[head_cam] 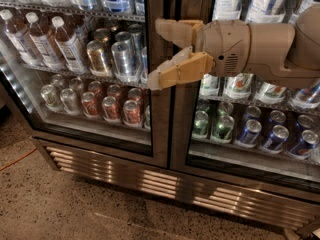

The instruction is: Open left fridge door

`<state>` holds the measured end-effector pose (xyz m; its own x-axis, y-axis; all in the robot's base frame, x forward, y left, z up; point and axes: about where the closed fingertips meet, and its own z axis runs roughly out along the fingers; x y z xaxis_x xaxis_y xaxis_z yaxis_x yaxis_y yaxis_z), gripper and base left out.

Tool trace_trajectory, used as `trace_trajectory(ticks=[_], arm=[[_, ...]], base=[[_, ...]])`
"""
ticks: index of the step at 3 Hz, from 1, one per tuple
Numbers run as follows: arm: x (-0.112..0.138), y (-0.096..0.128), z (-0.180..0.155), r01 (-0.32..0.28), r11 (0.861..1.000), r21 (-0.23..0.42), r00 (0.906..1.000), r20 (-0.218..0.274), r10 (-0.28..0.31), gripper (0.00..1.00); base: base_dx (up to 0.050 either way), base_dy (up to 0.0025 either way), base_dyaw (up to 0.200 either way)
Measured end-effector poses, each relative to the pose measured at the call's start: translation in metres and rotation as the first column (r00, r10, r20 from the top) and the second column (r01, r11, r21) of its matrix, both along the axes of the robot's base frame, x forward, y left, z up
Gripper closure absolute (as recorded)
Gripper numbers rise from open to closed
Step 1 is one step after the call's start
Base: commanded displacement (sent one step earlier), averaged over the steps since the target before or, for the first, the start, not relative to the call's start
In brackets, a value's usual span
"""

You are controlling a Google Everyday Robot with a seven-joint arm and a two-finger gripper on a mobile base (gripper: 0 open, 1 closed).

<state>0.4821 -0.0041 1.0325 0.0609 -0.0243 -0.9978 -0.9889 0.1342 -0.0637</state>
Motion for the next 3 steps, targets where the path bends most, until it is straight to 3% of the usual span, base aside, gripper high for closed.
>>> trace_trajectory(ticks=[1,2,3], arm=[[-0.006,-0.020,0.038,0.081,0.995,-0.052,0.9955,0.054,-0.078,0.00],[-0.007,-0.019,0.037,0.078,0.996,-0.051,0.9958,0.052,-0.075,0.00],[-0.005,-0.007,0.012,0.055,0.998,-0.037,0.9985,0.010,-0.055,0.00]], base=[[0.000,0.00000,0.000],[0.000,0.00000,0.000],[0.000,0.00000,0.000]])
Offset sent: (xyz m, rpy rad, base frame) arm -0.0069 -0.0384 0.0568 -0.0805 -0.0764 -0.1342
